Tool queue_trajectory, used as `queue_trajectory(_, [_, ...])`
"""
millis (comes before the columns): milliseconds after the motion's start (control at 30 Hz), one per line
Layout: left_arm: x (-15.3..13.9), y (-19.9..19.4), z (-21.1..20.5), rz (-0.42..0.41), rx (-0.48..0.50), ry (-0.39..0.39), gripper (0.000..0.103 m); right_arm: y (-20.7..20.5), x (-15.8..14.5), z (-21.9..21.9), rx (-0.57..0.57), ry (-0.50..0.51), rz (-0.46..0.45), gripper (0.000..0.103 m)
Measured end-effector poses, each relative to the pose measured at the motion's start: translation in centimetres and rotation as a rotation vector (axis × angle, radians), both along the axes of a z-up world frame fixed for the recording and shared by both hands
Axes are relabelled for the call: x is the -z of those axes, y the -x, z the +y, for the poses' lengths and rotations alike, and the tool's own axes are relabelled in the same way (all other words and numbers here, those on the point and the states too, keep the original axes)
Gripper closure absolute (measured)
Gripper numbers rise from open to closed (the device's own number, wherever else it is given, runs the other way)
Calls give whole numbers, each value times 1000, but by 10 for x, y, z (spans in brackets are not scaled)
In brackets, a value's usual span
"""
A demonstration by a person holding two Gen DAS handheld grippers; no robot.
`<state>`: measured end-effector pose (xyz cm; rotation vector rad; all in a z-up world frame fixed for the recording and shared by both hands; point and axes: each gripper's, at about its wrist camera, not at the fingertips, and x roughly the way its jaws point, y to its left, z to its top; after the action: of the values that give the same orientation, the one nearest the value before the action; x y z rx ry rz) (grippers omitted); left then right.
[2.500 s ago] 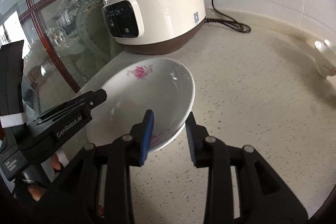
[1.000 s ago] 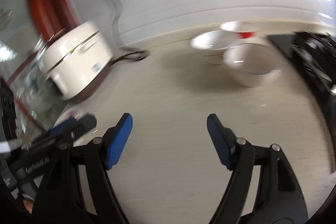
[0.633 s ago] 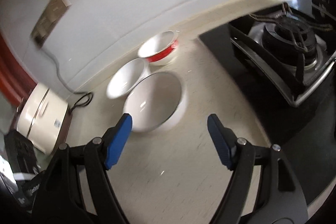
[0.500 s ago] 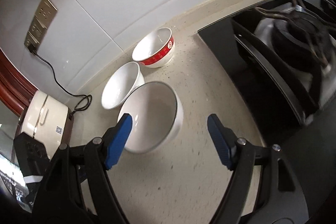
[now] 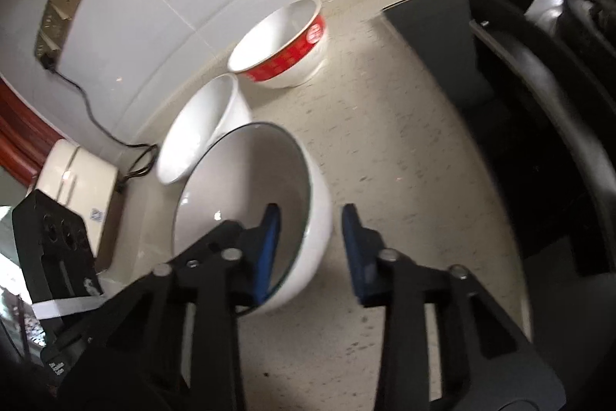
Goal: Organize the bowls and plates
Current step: 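Move both tools to the large dark-rimmed white bowl by the stove, then grasp the rim of the large white bowl with both tools, then carry the bowl with both tools beside the plate stack and lower it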
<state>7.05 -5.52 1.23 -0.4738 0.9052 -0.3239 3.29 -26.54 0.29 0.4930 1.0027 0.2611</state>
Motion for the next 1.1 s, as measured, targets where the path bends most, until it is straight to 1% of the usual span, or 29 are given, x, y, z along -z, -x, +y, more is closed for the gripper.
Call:
queue_trajectory(67, [0,5,2,-16,-7,-15,78,4,-1,1,0,23,-18,80])
queue_trajectory(133, [0,8,4,-21,-13,-30,82,6,-1,-1,1,0,-24,83])
queue_trajectory(200, [-2,10,5,-25,-15,-37,83,8,-2,-2,-6,-21,-34,83])
queue_trajectory(300, [-5,21,12,-52,-29,-59,83,11,-4,2,-28,-24,-51,83])
queue_trajectory(433, [-10,30,18,-90,-57,-79,83,10,-8,12,-75,-56,-70,83])
queue_trajectory(567, [-12,42,29,-114,-86,-110,83,11,-10,25,-121,-60,-84,83])
queue_trajectory(867, [-20,65,56,-147,-156,-127,83,12,-13,53,-194,-69,-102,83])
queue_trajectory(1000, [-18,66,68,-140,-201,-109,83,12,-12,69,-230,-74,-89,83])
queue_trajectory(1100, [-19,67,76,-133,-227,-104,83,12,-10,86,-252,-60,-77,83])
